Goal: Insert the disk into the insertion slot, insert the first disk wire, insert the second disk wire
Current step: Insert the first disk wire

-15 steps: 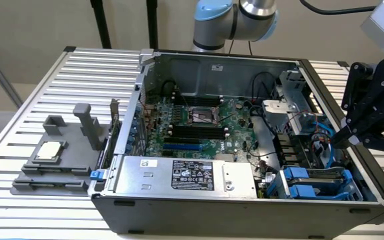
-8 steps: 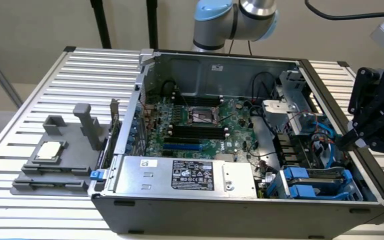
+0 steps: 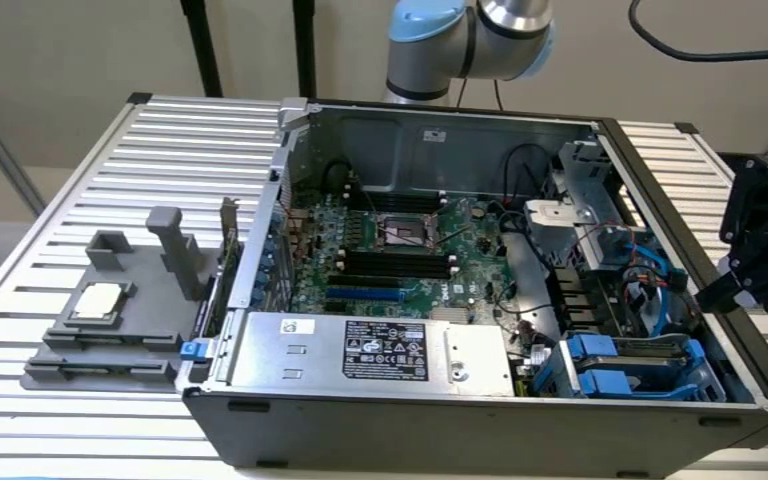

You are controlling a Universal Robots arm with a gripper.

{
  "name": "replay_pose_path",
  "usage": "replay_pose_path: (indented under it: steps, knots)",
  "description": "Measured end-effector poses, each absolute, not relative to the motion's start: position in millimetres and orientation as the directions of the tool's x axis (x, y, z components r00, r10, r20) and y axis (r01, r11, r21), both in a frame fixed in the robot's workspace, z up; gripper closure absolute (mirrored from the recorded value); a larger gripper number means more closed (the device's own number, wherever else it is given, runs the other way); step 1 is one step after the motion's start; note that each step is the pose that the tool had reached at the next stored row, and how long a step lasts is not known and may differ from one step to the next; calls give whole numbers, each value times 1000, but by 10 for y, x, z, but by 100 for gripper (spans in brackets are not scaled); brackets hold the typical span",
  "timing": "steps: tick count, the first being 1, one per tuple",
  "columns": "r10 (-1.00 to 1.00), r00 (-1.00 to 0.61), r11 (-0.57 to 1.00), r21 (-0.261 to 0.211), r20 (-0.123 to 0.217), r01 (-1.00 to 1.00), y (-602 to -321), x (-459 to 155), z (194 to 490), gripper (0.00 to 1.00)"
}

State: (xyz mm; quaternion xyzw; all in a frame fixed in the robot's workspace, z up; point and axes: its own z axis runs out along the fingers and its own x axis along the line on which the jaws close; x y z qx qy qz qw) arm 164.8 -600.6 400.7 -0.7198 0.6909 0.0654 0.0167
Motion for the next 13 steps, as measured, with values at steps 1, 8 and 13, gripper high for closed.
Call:
replay_pose_path:
  steps: [1, 8, 13]
  knots:
    - [-992, 37, -45, 66, -117, -997, -6006, 1648, 3989, 89]
    - [-992, 37, -45, 66, -117, -997, -5994, 1647, 3863, 89]
    - [-992, 39, -47, 66, -117, -997, -5926, 1682, 3770, 89]
